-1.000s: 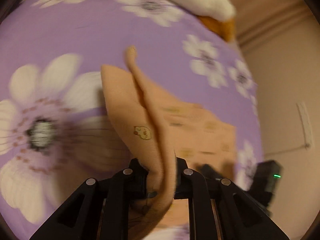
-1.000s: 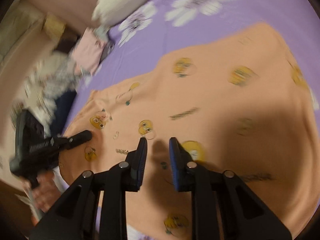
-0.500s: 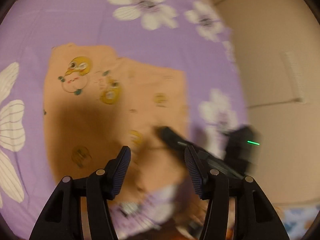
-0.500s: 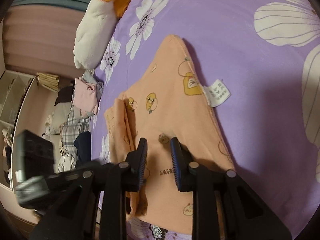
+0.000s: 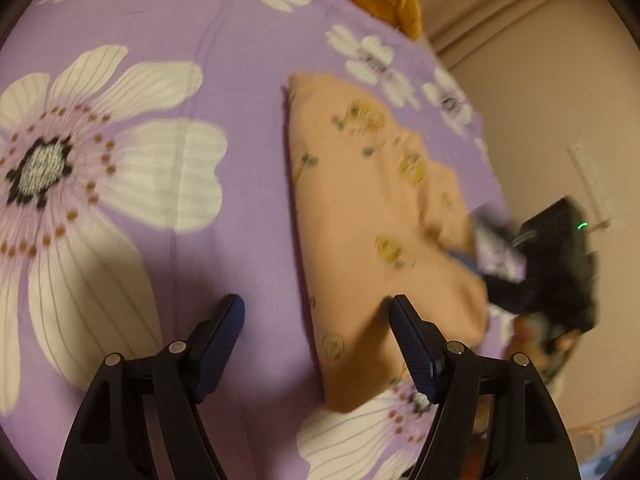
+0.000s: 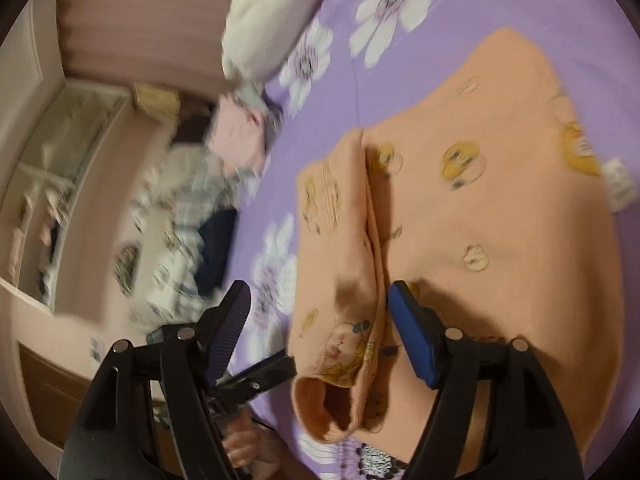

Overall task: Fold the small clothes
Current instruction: 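Grasp the folded sleepsuit side with the right tool while the left tool presses it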

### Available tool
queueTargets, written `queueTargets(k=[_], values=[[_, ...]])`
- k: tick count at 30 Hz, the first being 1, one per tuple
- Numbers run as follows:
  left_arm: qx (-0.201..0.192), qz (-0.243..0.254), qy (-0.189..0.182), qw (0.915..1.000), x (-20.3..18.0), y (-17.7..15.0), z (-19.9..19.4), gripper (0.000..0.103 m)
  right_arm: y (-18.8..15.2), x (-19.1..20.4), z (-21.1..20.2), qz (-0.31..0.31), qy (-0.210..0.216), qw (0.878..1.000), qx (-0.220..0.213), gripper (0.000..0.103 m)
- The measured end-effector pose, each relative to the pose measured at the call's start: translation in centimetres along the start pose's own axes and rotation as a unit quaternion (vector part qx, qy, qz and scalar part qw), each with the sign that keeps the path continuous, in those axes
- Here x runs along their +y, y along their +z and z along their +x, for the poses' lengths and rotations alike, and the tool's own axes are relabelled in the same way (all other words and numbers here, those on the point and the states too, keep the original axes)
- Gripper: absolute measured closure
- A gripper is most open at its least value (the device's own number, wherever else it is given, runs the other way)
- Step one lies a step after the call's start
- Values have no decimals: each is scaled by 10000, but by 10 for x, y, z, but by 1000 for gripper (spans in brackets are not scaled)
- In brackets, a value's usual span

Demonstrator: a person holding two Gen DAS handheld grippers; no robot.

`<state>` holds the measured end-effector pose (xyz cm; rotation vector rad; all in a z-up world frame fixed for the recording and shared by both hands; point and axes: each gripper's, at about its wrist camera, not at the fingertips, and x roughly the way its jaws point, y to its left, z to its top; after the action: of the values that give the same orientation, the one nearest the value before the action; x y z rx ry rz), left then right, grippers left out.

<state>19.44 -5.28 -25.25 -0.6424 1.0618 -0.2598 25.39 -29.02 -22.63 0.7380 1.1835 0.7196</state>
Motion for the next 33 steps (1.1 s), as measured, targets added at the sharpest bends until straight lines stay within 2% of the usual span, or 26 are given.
queueTargets(k=[1, 3, 5, 7, 9, 12, 15, 16, 17, 19, 20, 21, 23, 28, 30, 31, 33], values=[[-16, -169, -110, 9998, 4, 4, -1, 29, -1, 4, 8, -165, -426, 9989, 39, 33], [-69, -499, -405, 9979, 16, 12, 3, 29, -2, 8, 18, -233, -666, 9975, -58, 32], [-62, -724, -627, 9954, 27, 15, 9, 29, -1, 9, 21, -100, -526, 9985, -140, 32], [-179, -1044, -816, 9910, 30, 17, 6, 29, 2, 9, 24, 118, 59, 9998, -165, 33], [-91, -1009, -863, 9911, 29, 21, 11, 29, 6, 11, 34, 307, 395, 9987, -29, 32], [-78, -997, -855, 9913, 26, 22, 12, 29, 9, 13, 50, 260, -74, 9996, 47, 34], [-124, -962, -847, 9917, 28, 20, 10, 29, 11, 18, 54, 365, 54, 9993, -110, 35], [-123, -961, -820, 9919, 30, 17, 5, 29, 13, 22, 58, 326, 85, 9994, -88, 42], [-112, -932, -775, 9926, 31, 15, 3, 29, 12, 24, 62, 267, 48, 9996, -42, 53], [-113, -787, -720, 9942, 30, 13, 3, 29, 10, 28, 74, 138, -184, 9997, 66, 66], [-107, -725, -670, 9951, 28, 12, 2, 29, 9, 29, 79, 66, -316, 9994, 120, 82], [-93, -693, -627, 9956, 26, 13, 3, 29, 7, 33, 83, -55, -542, 9984, 125, 86], [-75, -591, -544, 9967, 24, 14, 5, 29, 7, 28, 78, -93, -622, 9980, 63, 87], [69, -429, -492, 9978, 14, 0, -5, 29, 13, 8, 54, 397, -268, 9981, -380, 88], [112, -69, -581, 9982, 1, -17, -15, 29, 16, 2, 45, 535, -117, 9974, -461, 88], [84, 178, -509, 9985, -10, -27, -18, 29, 17, 2, 40, 545, -89, 9971, -516, 88], [162, 664, -560, 9961, -29, -37, -15, 29, 17, 4, 30, 504, -98, 9969, -604, 88]])
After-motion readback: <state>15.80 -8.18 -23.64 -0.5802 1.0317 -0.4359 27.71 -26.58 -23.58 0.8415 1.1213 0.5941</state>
